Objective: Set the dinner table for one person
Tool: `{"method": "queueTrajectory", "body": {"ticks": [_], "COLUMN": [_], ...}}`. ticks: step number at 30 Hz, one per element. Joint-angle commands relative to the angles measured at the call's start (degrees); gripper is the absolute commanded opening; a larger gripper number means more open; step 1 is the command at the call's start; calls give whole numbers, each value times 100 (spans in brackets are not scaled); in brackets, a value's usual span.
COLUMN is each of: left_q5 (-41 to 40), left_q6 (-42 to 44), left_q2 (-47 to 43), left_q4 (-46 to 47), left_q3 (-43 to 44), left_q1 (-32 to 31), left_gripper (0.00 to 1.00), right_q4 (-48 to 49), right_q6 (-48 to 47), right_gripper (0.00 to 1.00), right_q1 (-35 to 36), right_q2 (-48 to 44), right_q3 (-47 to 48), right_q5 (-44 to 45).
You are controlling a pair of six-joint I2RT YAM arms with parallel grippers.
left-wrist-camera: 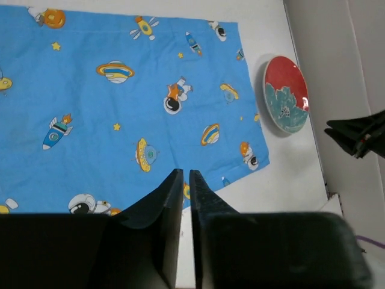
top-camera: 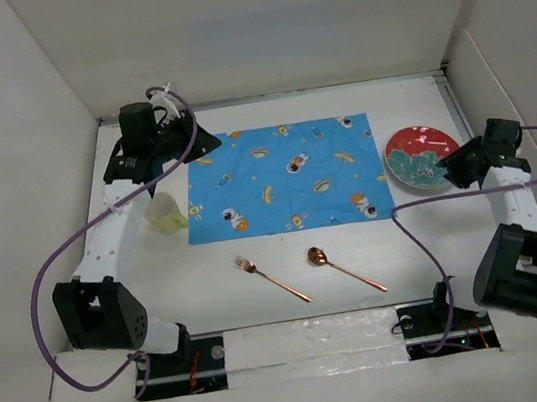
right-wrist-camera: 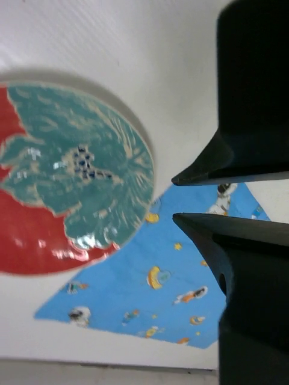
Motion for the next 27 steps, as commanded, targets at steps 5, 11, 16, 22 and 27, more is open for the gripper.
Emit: {"method": "queueTrajectory", "body": {"ticks": [5, 11, 16, 22, 27], "left_q5": [-86, -817, -949, -976, -844], "left_q6": [4, 101, 241, 338, 259], "left_q2": [-1192, -1308, -1379, -1212, -1151], "left_q4": [397, 142, 90, 36, 160], "left_q3": [-593, -753, -868, -727, -762], "left_q1": [-411, -1653, -1654, -1654, -1654], "left_gripper": [38, 47, 47, 47, 46], "right_q4": [234, 479, 734, 901, 1261], "right_q6": [572, 1407, 1882, 2374, 2752], "right_gripper": [57, 60, 59, 57, 57], "right_q1": [-639, -692, -631, -428, -244], "right_q2": [846, 1110, 1436, 1778, 2139], "right_q3": [13, -303, -418, -479, -567], "right_q5": [-53, 53, -17, 71, 35]}}
